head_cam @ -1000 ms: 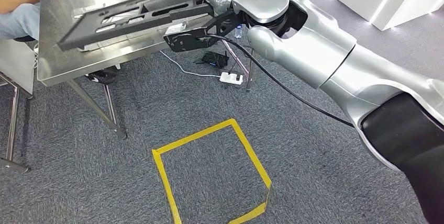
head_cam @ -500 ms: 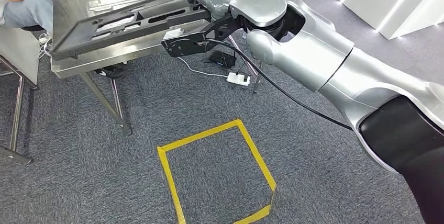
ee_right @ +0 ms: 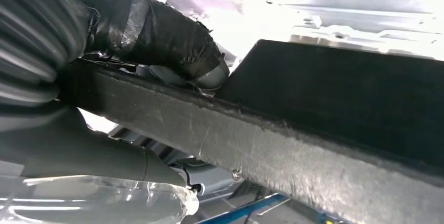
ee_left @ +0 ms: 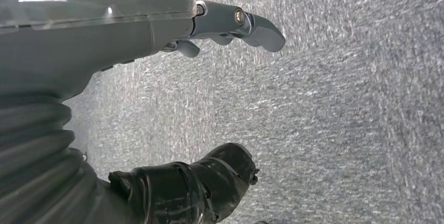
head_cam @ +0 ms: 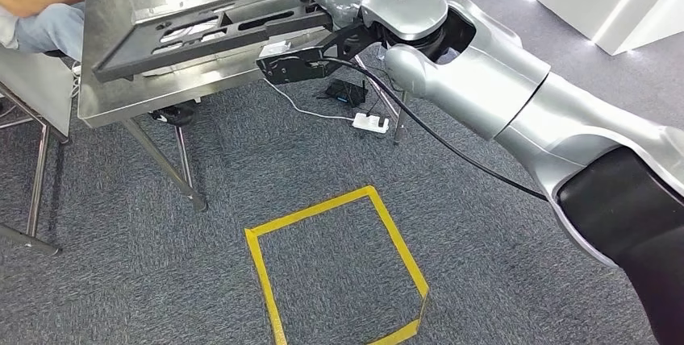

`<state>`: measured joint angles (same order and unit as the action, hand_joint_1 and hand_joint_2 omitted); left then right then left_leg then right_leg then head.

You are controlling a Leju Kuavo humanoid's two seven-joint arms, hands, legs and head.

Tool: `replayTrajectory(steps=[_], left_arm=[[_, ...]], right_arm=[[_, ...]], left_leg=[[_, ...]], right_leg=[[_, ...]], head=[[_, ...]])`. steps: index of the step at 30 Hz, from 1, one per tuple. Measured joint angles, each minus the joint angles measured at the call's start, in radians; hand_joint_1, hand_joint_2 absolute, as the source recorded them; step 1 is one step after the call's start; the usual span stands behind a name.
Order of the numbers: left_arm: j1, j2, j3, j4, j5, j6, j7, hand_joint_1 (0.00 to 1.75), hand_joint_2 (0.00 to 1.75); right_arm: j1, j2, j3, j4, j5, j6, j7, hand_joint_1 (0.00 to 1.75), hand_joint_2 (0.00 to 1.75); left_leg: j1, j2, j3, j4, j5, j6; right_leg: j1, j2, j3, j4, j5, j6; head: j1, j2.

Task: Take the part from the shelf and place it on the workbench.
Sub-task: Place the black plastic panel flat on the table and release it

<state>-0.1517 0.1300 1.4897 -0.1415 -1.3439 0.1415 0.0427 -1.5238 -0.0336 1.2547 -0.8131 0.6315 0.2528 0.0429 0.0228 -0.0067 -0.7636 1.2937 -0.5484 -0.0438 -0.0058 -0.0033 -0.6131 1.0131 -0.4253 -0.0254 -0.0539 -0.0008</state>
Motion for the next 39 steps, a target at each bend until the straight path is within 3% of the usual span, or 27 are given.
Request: replayTrajectory(steps=[1, 2, 3, 5, 6, 10, 12, 14, 15, 16, 17, 19, 21, 24, 26, 29, 31, 32, 34, 35, 37, 39], left_arm=[[0.000, 0.000, 0.000, 0.000, 0.000, 0.000, 0.001, 0.00, 1.75], [0.000, 0.000, 0.000, 0.000, 0.000, 0.001, 0.001, 0.00, 1.75], [0.000, 0.000, 0.000, 0.000, -0.001, 0.001, 0.002, 0.00, 1.75], [-0.001, 0.001, 0.000, 0.000, -0.002, 0.003, 0.003, 0.00, 1.75], [-0.001, 0.002, 0.000, 0.000, -0.003, 0.004, 0.004, 0.00, 1.75], [-0.001, 0.002, 0.000, 0.000, -0.011, 0.016, 0.009, 0.00, 1.75], [-0.001, 0.003, 0.000, 0.000, -0.014, 0.022, 0.010, 0.00, 1.75], [-0.002, 0.003, 0.000, 0.000, -0.014, 0.024, 0.010, 0.00, 1.75], [-0.002, 0.003, 0.000, 0.000, -0.014, 0.024, 0.010, 0.00, 1.75], [-0.002, 0.003, 0.000, 0.000, -0.014, 0.024, 0.010, 0.00, 1.75], [-0.001, 0.003, 0.000, 0.000, -0.014, 0.024, 0.010, 0.00, 1.75], [-0.001, 0.003, 0.000, 0.000, -0.014, 0.024, 0.010, 0.00, 1.75], [-0.002, 0.003, 0.000, 0.000, -0.014, 0.024, 0.009, 0.00, 1.75], [-0.003, 0.003, 0.000, 0.000, -0.013, 0.027, 0.010, 0.00, 1.75], [-0.003, 0.003, 0.000, 0.000, -0.014, 0.031, 0.010, 0.00, 1.75], [-0.003, 0.006, 0.000, 0.000, -0.014, 0.036, 0.011, 0.00, 1.75], [-0.002, 0.007, 0.000, 0.000, -0.014, 0.036, 0.011, 0.00, 1.75], [-0.002, 0.007, 0.000, 0.000, -0.014, 0.036, 0.011, 0.00, 1.75], [-0.002, 0.009, 0.000, 0.000, -0.014, 0.036, 0.011, 0.00, 1.75], [-0.002, 0.009, 0.000, 0.000, -0.014, 0.036, 0.010, 0.00, 1.75], [-0.002, 0.010, 0.000, 0.000, -0.014, 0.036, 0.010, 0.00, 1.75], [-0.001, 0.010, 0.000, 0.000, -0.015, 0.037, 0.010, 0.00, 1.75]], right_arm=[[0.002, 0.000, 0.000, 0.000, 0.000, 0.000, -0.001, 1.75, 1.75], [0.003, 0.000, 0.000, 0.000, 0.000, 0.000, -0.002, 1.75, 1.75], [0.003, 0.000, 0.001, 0.000, 0.001, 0.000, -0.003, 1.75, 1.75], [0.001, 0.000, 0.001, 0.000, 0.003, -0.001, -0.003, 1.75, 1.75], [0.001, 0.000, 0.001, 0.000, 0.004, -0.002, -0.003, 1.75, 1.75], [0.002, 0.000, 0.001, 0.002, 0.011, -0.006, -0.005, 1.75, 1.75], [0.002, 0.001, 0.001, 0.003, 0.014, -0.009, -0.006, 1.75, 1.75], [0.005, 0.002, 0.001, 0.004, 0.015, -0.012, -0.008, 1.75, 1.75], [0.008, 0.002, 0.001, 0.004, 0.015, -0.012, -0.010, 1.75, 1.75], [0.011, 0.002, 0.001, 0.005, 0.015, -0.012, -0.011, 1.75, 1.75], [0.014, 0.002, 0.001, 0.006, 0.015, -0.012, -0.011, 1.75, 1.75], [0.014, 0.002, 0.001, 0.008, 0.016, -0.012, -0.011, 1.75, 1.75], [0.011, 0.003, 0.001, 0.008, 0.016, -0.013, -0.011, 1.75, 1.75], [0.009, 0.004, 0.001, 0.009, 0.016, -0.014, -0.013, 1.75, 1.75], [0.009, 0.004, 0.001, 0.010, 0.017, -0.014, -0.013, 1.75, 1.75], [0.010, 0.004, 0.001, 0.011, 0.018, -0.014, -0.012, 1.75, 1.75], [0.016, 0.004, 0.001, 0.012, 0.018, -0.014, -0.012, 1.75, 1.75], [0.018, 0.004, 0.001, 0.012, 0.018, -0.013, -0.012, 1.75, 1.75], [0.020, 0.004, 0.001, 0.012, 0.018, -0.013, -0.013, 1.75, 1.75], [0.019, 0.004, 0.001, 0.012, 0.018, -0.013, -0.013, 1.75, 1.75], [0.018, 0.004, 0.001, 0.012, 0.018, -0.014, -0.013, 1.75, 1.75], [0.019, 0.004, 0.001, 0.012, 0.020, -0.014, -0.013, 1.75, 1.75]], left_leg=[[0.001, 0.001, -0.002, -0.006, 0.018, -0.002], [0.002, 0.002, 0.016, -0.051, 0.052, -0.003], [0.003, 0.004, 0.047, -0.122, 0.090, -0.003], [-0.003, 0.008, 0.106, -0.238, 0.129, 0.003], [-0.006, 0.008, 0.118, -0.263, 0.128, 0.010], [-0.005, 0.004, 0.132, -0.274, 0.117, 0.043], [-0.004, 0.003, 0.142, -0.277, 0.116, 0.054], [-0.005, 0.002, 0.147, -0.276, 0.111, 0.060], [-0.005, 0.000, 0.150, -0.274, 0.108, 0.061], [-0.006, -0.001, 0.153, -0.273, 0.104, 0.061], [-0.006, -0.004, 0.157, -0.271, 0.099, 0.060], [-0.005, -0.008, 0.166, -0.268, 0.090, 0.055], [-0.007, -0.011, 0.169, -0.269, 0.085, 0.046], [-0.007, -0.010, 0.172, -0.269, 0.082, 0.030], [-0.005, -0.005, 0.159, -0.235, 0.060, 0.021], [-0.004, 0.000, 0.069, -0.066, -0.009, 0.009], [-0.003, 0.001, 0.021, -0.005, -0.015, 0.005], [-0.003, 0.001, 0.022, -0.027, 0.010, 0.004], [-0.003, 0.002, 0.070, -0.157, 0.091, 0.008], [-0.006, 0.003, 0.094, -0.219, 0.112, 0.013], [-0.012, 0.003, 0.116, -0.274, 0.126, 0.025], [-0.013, 0.002, 0.120, -0.277, 0.133, 0.037]], right_leg=[[0.000, 0.000, 0.001, 0.001, -0.002, 0.001], [-0.001, 0.001, 0.004, 0.003, -0.005, 0.003], [-0.002, 0.000, 0.007, 0.006, -0.010, 0.007], [0.000, 0.001, 0.008, 0.013, -0.019, 0.016], [0.002, 0.000, 0.007, 0.014, -0.022, 0.021], [0.004, 0.001, 0.000, 0.044, -0.033, 0.040], [0.002, 0.002, -0.044, 0.134, -0.076, 0.045], [0.001, 0.002, -0.116, 0.263, -0.125, 0.048], [0.001, 0.002, -0.144, 0.303, -0.133, 0.049], [0.001, 0.002, -0.155, 0.307, -0.123, 0.048], [0.001, 0.002, -0.148, 0.272, -0.093, 0.046], [0.003, 0.003, -0.099, 0.142, -0.014, 0.037], [0.008, 0.004, -0.061, 0.042, 0.020, 0.027], [0.011, 0.005, -0.041, 0.012, 0.025, 0.012], [0.006, 0.004, -0.030, 0.005, 0.025, 0.004], [0.004, 0.004, -0.022, 0.003, 0.021, -0.005], [0.004, 0.005, -0.018, 0.005, 0.016, -0.007], [0.004, 0.005, -0.015, 0.006, 0.013, -0.006], [0.004, 0.006, -0.007, 0.011, 0.005, -0.002], [0.005, 0.005, -0.005, 0.013, 0.002, 0.001], [0.007, 0.006, -0.008, 0.014, -0.002, 0.010], [0.010, 0.006, -0.010, 0.014, -0.004, 0.021]], head=[[0.000, 0.000], [0.000, 0.000], [0.000, 0.000], [0.000, 0.000], [0.000, 0.000], [0.003, 0.000], [0.006, 0.000], [0.007, 0.000], [0.007, 0.000], [0.007, 0.000], [0.007, 0.000], [0.007, 0.000], [0.006, 0.000], [0.003, 0.000], [0.002, 0.000], [-0.001, 0.000], [-0.001, 0.000], [-0.001, 0.000], [-0.001, 0.000], [-0.001, 0.000], [0.000, 0.000], [0.000, 0.000]])
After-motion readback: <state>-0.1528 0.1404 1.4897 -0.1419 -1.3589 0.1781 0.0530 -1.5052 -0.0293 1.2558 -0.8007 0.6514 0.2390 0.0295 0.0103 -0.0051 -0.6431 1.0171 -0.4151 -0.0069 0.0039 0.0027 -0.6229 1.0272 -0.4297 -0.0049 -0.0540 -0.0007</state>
